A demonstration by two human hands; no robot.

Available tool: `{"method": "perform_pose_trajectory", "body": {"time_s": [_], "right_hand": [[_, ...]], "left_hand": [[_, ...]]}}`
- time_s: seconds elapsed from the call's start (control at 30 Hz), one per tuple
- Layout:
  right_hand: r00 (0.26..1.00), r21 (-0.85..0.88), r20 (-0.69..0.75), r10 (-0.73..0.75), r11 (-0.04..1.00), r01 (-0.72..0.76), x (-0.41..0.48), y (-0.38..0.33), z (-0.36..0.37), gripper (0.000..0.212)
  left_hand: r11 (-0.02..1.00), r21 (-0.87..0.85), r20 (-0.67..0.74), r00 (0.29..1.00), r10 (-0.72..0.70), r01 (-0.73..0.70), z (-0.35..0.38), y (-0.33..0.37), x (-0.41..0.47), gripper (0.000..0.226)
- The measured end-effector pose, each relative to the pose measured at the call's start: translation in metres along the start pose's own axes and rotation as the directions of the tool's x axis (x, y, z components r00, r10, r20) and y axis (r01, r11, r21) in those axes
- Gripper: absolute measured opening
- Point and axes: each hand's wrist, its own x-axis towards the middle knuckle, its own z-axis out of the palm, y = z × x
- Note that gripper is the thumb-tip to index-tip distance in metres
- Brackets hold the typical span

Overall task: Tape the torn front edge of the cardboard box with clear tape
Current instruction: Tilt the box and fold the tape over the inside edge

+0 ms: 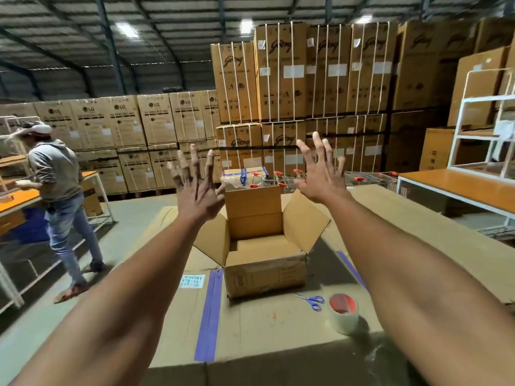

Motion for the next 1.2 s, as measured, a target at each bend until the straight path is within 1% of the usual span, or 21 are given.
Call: {"method": "perform_pose_trajectory", "body": {"time_s": [0.17, 0.23, 0.27, 0.3, 0.33, 0.4, 0.47, 0.5, 0.57, 0.63, 0.7, 0.77, 0.83, 0.9, 0.97, 1.0, 1.07, 1.1, 1.13, 1.17, 1.2], "right_hand": [[0.974, 0.03, 0.21, 0.087, 0.995, -0.095, -0.044, 0.018, 0.094, 0.1], [0.938, 0.069, 0.311, 0.15, 0.981, -0.18, -0.06, 0.021, 0.131, 0.095], [0.914, 0.106, 0.359, 0.188, 0.965, -0.24, -0.069, 0.022, 0.15, 0.092], [0.889, 0.15, 0.397, 0.229, 0.939, -0.309, -0.077, 0.023, 0.169, 0.089], [0.863, 0.198, 0.427, 0.27, 0.903, -0.38, -0.083, 0.026, 0.19, 0.085], [0.811, 0.293, 0.467, 0.353, 0.804, -0.518, -0.091, 0.028, 0.223, 0.082], [0.733, 0.398, 0.501, 0.461, 0.629, -0.668, -0.091, 0.026, 0.246, 0.092], [0.684, 0.454, 0.511, 0.52, 0.512, -0.729, -0.089, 0.024, 0.254, 0.1], [0.587, 0.554, 0.518, 0.623, 0.278, -0.785, -0.079, 0.021, 0.27, 0.114], [0.511, 0.634, 0.502, 0.697, 0.105, -0.766, -0.066, 0.019, 0.288, 0.123], [0.454, 0.677, 0.485, 0.747, 0.008, -0.736, -0.053, 0.022, 0.308, 0.125], [0.448, 0.704, 0.487, 0.75, -0.033, -0.71, -0.043, 0.018, 0.306, 0.123], [0.46, 0.724, 0.483, 0.745, -0.045, -0.688, -0.033, 0.019, 0.305, 0.116], [0.457, 0.724, 0.469, 0.756, -0.032, -0.689, -0.028, 0.025, 0.306, 0.112], [0.438, 0.709, 0.446, 0.78, -0.009, -0.705, -0.028, 0.033, 0.306, 0.109], [0.426, 0.708, 0.431, 0.796, -0.006, -0.706, -0.027, 0.038, 0.31, 0.108], [0.408, 0.704, 0.423, 0.809, -0.01, -0.71, -0.029, 0.046, 0.322, 0.107], [0.409, 0.7, 0.429, 0.805, -0.01, -0.714, -0.03, 0.048, 0.33, 0.107], [0.407, 0.693, 0.437, 0.802, -0.012, -0.721, -0.033, 0.049, 0.337, 0.107], [0.403, 0.688, 0.442, 0.802, -0.015, -0.725, -0.036, 0.048, 0.342, 0.105], [0.381, 0.678, 0.447, 0.809, -0.029, -0.734, -0.039, 0.047, 0.348, 0.102]], "left_hand": [[0.994, 0.024, 0.295, 0.95, -0.107, 0.104, 0.083, 0.001, -0.079, 0.087], [0.957, -0.055, 0.422, 0.875, -0.237, 0.286, 0.109, 0.003, -0.106, 0.085], [0.889, -0.101, 0.472, 0.808, -0.353, 0.448, 0.122, 0.004, -0.115, 0.086], [0.758, -0.157, 0.515, 0.707, -0.484, 0.633, 0.137, 0.001, -0.121, 0.089], [0.546, -0.202, 0.569, 0.551, -0.61, 0.813, 0.152, -0.005, -0.122, 0.093], [0.047, -0.264, 0.761, 0.238, -0.604, 0.963, 0.177, -0.021, -0.119, 0.09], [-0.233, -0.264, 0.893, 0.146, -0.426, 0.936, 0.192, -0.035, -0.108, 0.064], [-0.267, -0.303, 0.885, 0.166, -0.436, 0.915, 0.2, -0.04, -0.1, 0.055], [-0.151, -0.461, 0.75, 0.293, -0.593, 0.875, 0.211, -0.045, -0.079, 0.049], [0.12, -0.564, 0.558, 0.484, -0.674, 0.817, 0.212, -0.04, -0.058, 0.04], [0.414, -0.609, 0.392, 0.71, -0.585, 0.677, 0.218, -0.032, -0.044, 0.029], [0.685, -0.6, 0.198, 0.906, -0.373, 0.413, 0.231, -0.028, -0.039, 0.037], [0.874, -0.437, 0.065, 0.977, -0.204, 0.211, 0.246, -0.027, -0.031, 0.074], [0.989, -0.043, 0.052, 0.989, -0.137, 0.139, 0.255, -0.038, -0.022, 0.089], [0.913, 0.404, 0.242, 0.969, -0.05, -0.054, 0.237, -0.041, -0.013, 0.068], [0.85, 0.494, 0.4, 0.916, -0.034, -0.184, 0.235, -0.04, -0.002, 0.055], [0.85, 0.436, 0.65, 0.756, -0.071, -0.296, 0.25, -0.041, 0.03, 0.039], [0.918, 0.315, 0.728, 0.682, -0.071, -0.24, 0.258, -0.041, 0.05, 0.039], [0.987, 0.139, 0.787, 0.614, -0.061, -0.08, 0.268, -0.04, 0.067, 0.048], [0.987, -0.063, 0.826, 0.563, -0.03, 0.145, 0.284, -0.041, 0.082, 0.056], [0.9, -0.241, 0.847, 0.531, 0.012, 0.365, 0.295, -0.042, 0.095, 0.059]]}}
